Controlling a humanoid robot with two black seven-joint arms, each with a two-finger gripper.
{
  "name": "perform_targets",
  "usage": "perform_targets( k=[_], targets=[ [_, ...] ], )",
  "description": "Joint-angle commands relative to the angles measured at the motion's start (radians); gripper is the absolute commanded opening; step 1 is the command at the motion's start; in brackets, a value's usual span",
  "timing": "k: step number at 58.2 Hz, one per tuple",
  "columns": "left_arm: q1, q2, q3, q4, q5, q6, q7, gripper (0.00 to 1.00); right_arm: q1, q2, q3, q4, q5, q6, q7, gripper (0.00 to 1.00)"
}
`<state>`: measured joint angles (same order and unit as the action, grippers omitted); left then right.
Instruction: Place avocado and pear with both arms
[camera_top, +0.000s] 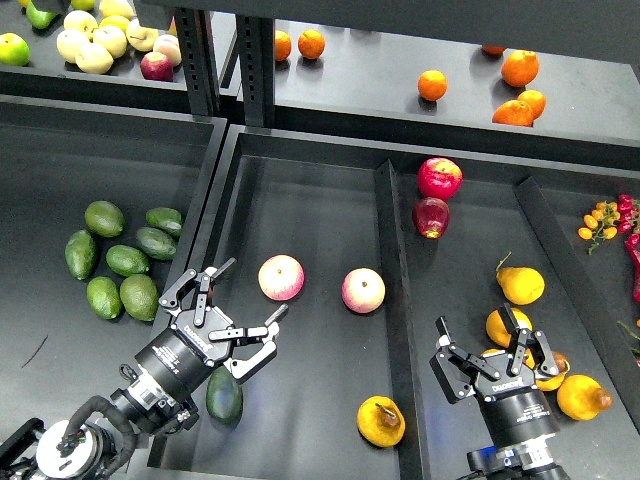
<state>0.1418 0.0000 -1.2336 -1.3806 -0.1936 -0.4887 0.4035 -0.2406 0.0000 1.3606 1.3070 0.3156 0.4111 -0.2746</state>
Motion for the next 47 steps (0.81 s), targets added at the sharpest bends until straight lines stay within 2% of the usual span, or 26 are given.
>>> perform_targets(
  k=[1, 21, 47],
  targets=[
    [-0.001, 0.000, 0.000, 0.003, -0.010, 0.000, 0.000, 1.00, 0.001, 0.000, -0.002, 0.000, -0.001, 0.000, 0.000, 0.99],
    [-0.001, 0.000, -0.010, 0.018, -0.110, 0.000, 0.011, 0.99, 0.001, 0.000, -0.003, 0.000, -0.003, 0.000, 0.000, 0.99],
    [-0.005, 0.000, -0.003, 0.049, -0.107, 0.000, 0.012, 0.99, 0.004, 0.000, -0.005, 0.000, -0.003, 0.000, 0.000, 0.99]
  ],
)
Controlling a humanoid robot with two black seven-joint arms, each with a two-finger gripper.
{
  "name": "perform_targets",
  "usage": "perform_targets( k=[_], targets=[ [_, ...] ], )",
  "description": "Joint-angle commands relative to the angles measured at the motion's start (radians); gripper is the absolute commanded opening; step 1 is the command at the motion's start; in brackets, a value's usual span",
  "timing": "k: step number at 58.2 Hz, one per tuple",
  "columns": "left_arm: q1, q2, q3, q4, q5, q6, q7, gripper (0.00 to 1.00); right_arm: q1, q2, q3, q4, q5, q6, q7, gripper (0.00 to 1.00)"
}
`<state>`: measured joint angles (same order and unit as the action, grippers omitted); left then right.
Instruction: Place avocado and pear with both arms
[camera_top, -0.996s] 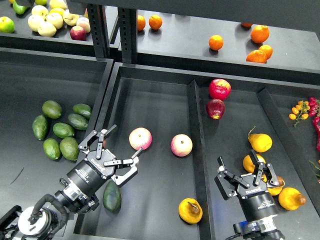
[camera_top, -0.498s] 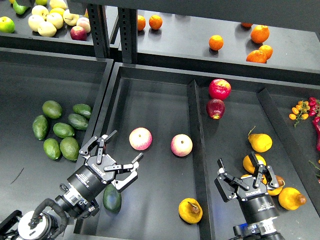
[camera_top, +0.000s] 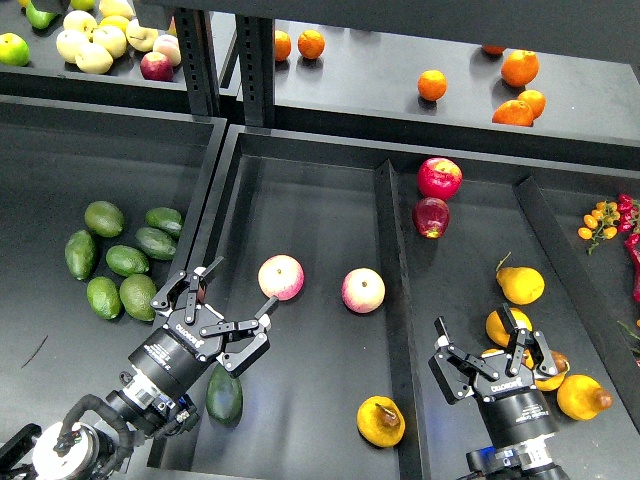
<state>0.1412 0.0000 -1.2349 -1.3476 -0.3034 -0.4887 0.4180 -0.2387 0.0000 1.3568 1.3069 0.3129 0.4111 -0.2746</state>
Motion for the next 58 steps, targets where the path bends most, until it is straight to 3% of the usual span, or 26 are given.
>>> perform_targets(
  k=[1, 22, 40, 58],
  targets=[
    [-0.006, 0.000, -0.002, 0.019, 0.003, 0.000, -0.002, 0.99, 0.002, 0.000, -0.001, 0.000, 0.000, 0.002, 0.000, 0.99],
    [-0.014, 0.000, 0.000, 0.024, 0.015, 0.000, 0.002, 0.99, 0.002, 0.000, -0.004, 0.000, 0.000, 0.005, 0.000, 0.99],
    [-0.133, 0.001, 0.009, 0.025, 0.222, 0.000, 0.054, 0.99, 0.021, 0.000, -0.005, -0.001, -0.003, -0.015, 0.002, 0.99],
    [-0.367, 0.290, 0.192, 0.031, 0.337, 0.000, 0.062, 0.99, 0.050, 0.000, 0.008, -0.002, -0.005, -0.051, 0.003, 0.99]
  ],
)
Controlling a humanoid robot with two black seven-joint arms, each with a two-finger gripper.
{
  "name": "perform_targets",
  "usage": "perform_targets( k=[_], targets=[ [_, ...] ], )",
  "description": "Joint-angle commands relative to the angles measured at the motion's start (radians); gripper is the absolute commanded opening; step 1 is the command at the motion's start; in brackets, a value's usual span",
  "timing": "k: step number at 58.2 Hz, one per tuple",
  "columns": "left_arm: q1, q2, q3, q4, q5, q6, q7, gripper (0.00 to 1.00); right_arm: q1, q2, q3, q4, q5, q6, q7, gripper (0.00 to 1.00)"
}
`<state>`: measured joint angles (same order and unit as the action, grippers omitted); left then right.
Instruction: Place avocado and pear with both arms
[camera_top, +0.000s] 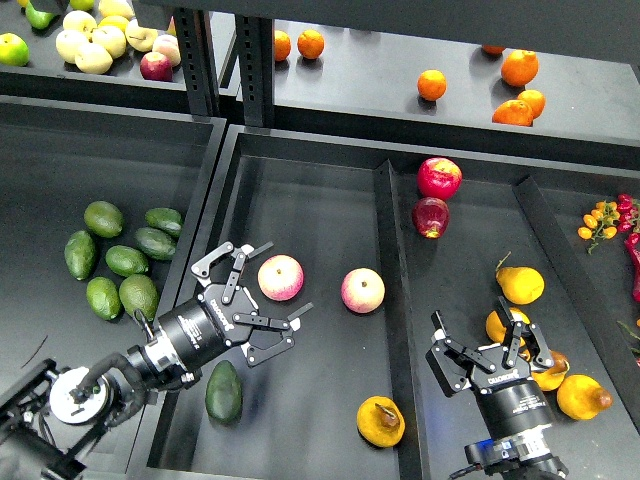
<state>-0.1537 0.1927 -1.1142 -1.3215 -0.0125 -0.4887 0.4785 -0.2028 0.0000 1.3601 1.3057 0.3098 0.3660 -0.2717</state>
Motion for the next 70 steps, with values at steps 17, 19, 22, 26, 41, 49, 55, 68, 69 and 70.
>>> perform_targets(
  k=[17, 19, 22, 26, 41, 49, 55, 68, 69, 70],
  targets=[
    [-0.377, 0.252, 0.347, 0.061, 0.258, 0.000, 0.010, 0.99, 0.071, 0.000, 0.022, 0.000, -0.001, -0.045, 0.000, 0.99],
    [-0.421, 0.283, 0.398, 0.059, 0.278, 0.000, 0.010, 1.00, 0.080, 0.000, 0.034, 0.000, -0.001, -0.065, 0.000, 0.99],
    [-0.486, 0.327, 0.474, 0.056, 0.302, 0.000, 0.010, 1.00, 0.097, 0.000, 0.053, 0.000, -0.001, -0.094, 0.000, 0.99],
    [-0.578, 0.361, 0.577, 0.053, 0.319, 0.000, 0.010, 0.99, 0.120, 0.000, 0.077, -0.002, -0.001, -0.120, 0.002, 0.99],
    [-0.975, 0.361, 1.060, 0.056, 0.333, 0.000, 0.010, 1.00, 0.195, 0.000, 0.113, -0.014, -0.001, -0.171, 0.002, 0.99],
    [-1.141, 0.280, 1.263, 0.061, 0.338, 0.000, 0.010, 0.99, 0.201, 0.000, 0.111, -0.014, 0.000, -0.174, 0.000, 0.99],
    [-1.228, 0.199, 1.379, 0.065, 0.341, 0.000, 0.010, 0.99, 0.200, 0.000, 0.111, -0.014, 0.000, -0.176, 0.000, 0.99],
    [-1.360, 0.004, 1.631, 0.126, 0.344, 0.000, 0.010, 0.99, 0.198, 0.000, 0.111, -0.014, 0.002, -0.174, -0.001, 0.99],
    [-1.360, -0.001, 1.634, 0.130, 0.344, 0.000, 0.010, 0.99, 0.198, 0.000, 0.111, -0.014, 0.002, -0.173, -0.001, 0.99],
    [-1.360, -0.010, 1.640, 0.136, 0.342, 0.000, 0.010, 0.99, 0.197, 0.000, 0.111, -0.014, 0.002, -0.173, -0.001, 0.99]
  ],
)
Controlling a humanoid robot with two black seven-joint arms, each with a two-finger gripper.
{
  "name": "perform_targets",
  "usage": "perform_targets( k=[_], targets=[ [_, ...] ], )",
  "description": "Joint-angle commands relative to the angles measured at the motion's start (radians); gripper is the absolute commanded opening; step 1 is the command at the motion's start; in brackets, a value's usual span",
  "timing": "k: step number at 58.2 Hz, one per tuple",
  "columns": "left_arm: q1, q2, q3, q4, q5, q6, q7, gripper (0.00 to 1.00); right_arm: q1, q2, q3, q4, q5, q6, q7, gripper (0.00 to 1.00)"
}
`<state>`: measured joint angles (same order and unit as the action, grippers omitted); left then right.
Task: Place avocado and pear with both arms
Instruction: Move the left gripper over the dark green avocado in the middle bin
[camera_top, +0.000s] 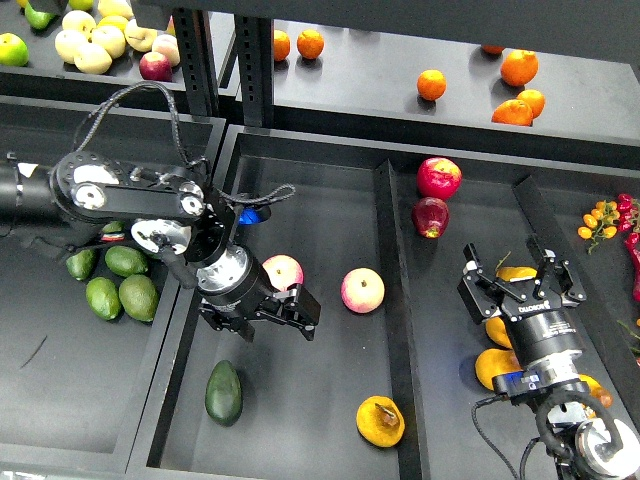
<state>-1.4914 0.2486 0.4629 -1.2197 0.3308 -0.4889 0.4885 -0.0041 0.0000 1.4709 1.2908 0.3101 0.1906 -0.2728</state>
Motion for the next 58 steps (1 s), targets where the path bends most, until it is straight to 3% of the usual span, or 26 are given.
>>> perform_targets(
  k=[1, 32, 58],
  targets=[
    [-0.023, -0.075, 0.071, 0.043, -0.001, 0.000, 0.000, 0.99, -0.002, 0.000, 0.000, 0.001, 0.001, 0.003, 0.000, 0.99],
    [0.020, -0.230, 0.180, 0.216, -0.010, 0.000, 0.000, 0.99, 0.038, 0.000, -0.012, -0.027, 0.000, 0.001, 0.000, 0.99],
    [0.181, -0.249, 0.197, 0.356, -0.001, 0.000, 0.000, 0.99, 0.081, 0.000, -0.012, -0.033, 0.000, -0.002, 0.000, 0.99]
  ],
)
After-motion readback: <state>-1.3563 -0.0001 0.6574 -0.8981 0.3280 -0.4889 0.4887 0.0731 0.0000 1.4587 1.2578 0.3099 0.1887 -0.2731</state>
